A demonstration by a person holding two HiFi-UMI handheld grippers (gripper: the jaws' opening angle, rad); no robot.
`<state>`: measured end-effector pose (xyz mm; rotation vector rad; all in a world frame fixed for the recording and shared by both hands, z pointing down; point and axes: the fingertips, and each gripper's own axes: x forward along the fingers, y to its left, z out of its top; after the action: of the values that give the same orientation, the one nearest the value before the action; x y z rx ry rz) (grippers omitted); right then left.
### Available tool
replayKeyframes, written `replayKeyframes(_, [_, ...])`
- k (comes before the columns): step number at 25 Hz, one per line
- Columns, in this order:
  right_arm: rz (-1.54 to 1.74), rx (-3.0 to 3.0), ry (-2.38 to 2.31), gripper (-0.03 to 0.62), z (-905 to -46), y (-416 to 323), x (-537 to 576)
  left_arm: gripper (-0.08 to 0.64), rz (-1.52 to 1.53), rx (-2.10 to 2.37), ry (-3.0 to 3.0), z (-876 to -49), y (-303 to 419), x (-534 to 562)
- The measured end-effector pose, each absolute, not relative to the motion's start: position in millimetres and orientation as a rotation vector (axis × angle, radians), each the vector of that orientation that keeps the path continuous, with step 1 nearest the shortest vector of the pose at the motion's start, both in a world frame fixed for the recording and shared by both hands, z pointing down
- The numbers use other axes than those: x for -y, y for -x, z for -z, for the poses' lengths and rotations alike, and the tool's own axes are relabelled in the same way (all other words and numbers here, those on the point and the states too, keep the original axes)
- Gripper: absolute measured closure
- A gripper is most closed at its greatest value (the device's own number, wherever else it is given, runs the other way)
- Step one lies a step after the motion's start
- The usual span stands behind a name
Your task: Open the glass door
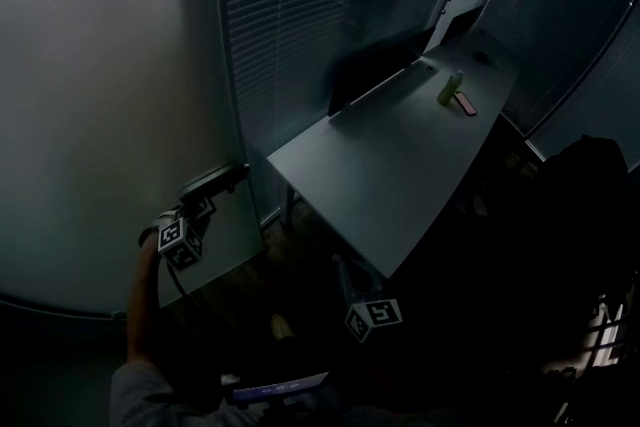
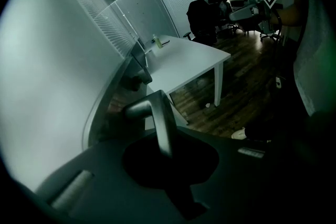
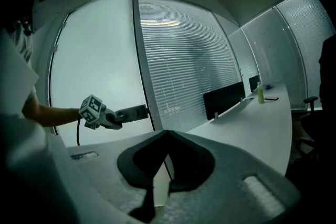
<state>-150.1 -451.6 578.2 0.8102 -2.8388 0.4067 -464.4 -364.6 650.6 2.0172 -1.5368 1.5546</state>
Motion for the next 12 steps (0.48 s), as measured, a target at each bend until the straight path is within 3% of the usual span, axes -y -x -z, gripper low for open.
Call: replayKeyframes(12, [-0.371,2.852,-0.853,0.589,-562.8,126.6,430.0,0.558,-1.576,1.505,-2.064,-644.3,436.1,349.3])
